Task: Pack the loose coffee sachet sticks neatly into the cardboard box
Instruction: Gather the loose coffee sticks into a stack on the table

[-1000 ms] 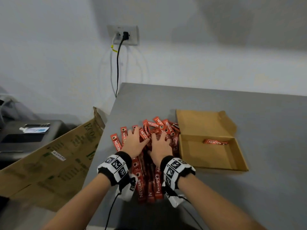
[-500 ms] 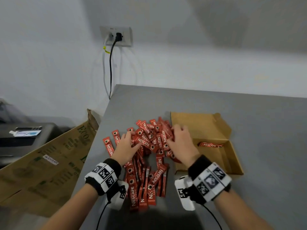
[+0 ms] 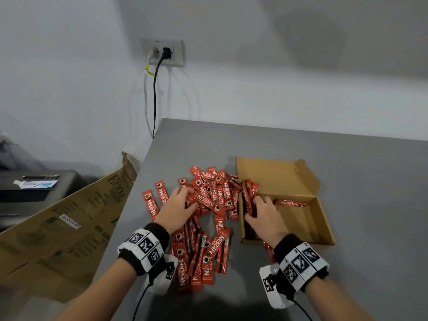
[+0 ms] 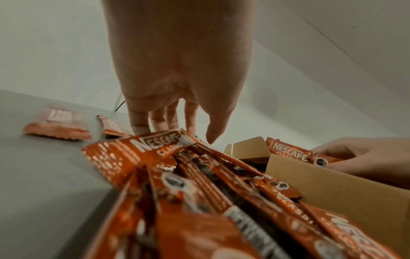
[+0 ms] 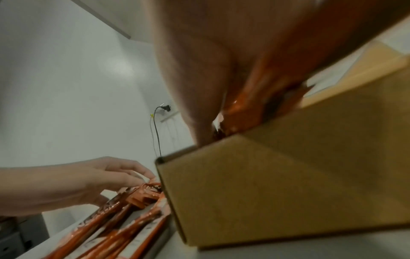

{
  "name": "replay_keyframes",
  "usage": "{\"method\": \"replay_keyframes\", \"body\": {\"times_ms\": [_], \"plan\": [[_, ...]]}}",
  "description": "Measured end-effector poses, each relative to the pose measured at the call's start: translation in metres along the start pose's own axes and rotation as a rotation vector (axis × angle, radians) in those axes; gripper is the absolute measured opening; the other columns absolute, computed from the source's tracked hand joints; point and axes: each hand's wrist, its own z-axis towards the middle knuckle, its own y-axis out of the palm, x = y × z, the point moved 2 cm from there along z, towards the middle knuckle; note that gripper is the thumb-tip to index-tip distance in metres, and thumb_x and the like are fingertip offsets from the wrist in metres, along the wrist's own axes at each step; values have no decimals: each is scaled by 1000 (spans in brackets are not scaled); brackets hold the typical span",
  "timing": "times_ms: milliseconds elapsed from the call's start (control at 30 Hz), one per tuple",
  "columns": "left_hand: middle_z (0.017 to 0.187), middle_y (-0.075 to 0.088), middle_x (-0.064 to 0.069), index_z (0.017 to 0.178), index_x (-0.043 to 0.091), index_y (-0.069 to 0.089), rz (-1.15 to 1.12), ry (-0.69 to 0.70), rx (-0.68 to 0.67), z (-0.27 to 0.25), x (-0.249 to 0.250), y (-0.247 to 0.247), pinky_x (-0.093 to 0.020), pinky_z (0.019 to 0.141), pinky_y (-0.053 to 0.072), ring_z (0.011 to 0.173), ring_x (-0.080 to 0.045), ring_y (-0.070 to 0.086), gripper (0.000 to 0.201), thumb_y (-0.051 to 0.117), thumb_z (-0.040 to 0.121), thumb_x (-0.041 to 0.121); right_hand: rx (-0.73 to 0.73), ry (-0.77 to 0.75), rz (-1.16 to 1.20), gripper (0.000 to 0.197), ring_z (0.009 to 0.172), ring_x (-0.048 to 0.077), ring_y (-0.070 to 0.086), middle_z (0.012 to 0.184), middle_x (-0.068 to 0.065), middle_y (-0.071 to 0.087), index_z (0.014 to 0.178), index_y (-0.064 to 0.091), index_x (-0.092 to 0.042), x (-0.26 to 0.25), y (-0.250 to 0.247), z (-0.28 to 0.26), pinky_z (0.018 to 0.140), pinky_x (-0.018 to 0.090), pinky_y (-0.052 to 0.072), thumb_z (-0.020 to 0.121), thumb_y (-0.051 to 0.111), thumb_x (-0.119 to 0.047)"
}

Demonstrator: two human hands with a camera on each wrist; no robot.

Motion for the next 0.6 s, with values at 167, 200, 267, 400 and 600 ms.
{"method": "replay_keyframes", "body": {"times_ms": [167, 200, 267, 400, 600], "plan": [[121, 47, 0, 127, 19, 44, 18, 25, -12, 0, 1, -1, -8, 78, 35, 98, -3, 45, 38, 57, 91, 19, -88, -60, 25, 45, 112, 16, 48, 123, 1, 46, 125, 46, -15, 6, -15, -1, 93, 27, 40, 89, 55, -41], [122, 47, 0, 127, 18, 44, 22, 27, -10, 0, 1, -2, -10, 82, 35, 98, -3, 45, 39, 57, 90, 19, -85, -72, 46, 45, 109, 12, 47, 123, -1, 46, 123, 48, -17, 7, -21, -3, 93, 24, 38, 88, 56, -43], [122, 45, 1, 128, 17, 43, 20, 30, -2, -1, 1, -4, -13, 86, 36, 101, -4, 44, 41, 57, 90, 19, -37, -85, 43, 42, 104, 6, 45, 121, -4, 48, 119, 50, -20, 13, -31, -7, 91, 21, 38, 86, 57, -45], [115, 42, 5, 128, 18, 43, -2, 53, -34, -2, 3, -8, -9, 78, 38, 97, -6, 46, 44, 61, 88, 15, -166, -18, -123, 33, 83, 4, 53, 102, -4, 57, 105, 50, -22, 20, -32, -17, 67, 15, 41, 85, 58, -46], [107, 50, 5, 118, 17, 52, 8, 111, -56, -4, 9, -10, -8, 68, 45, 90, -9, 55, 40, 66, 82, 5, -144, 43, 32, 47, 70, 8, 56, 82, -3, 54, 126, 49, -7, 16, -10, -11, 61, 16, 47, 85, 66, -24]]}}
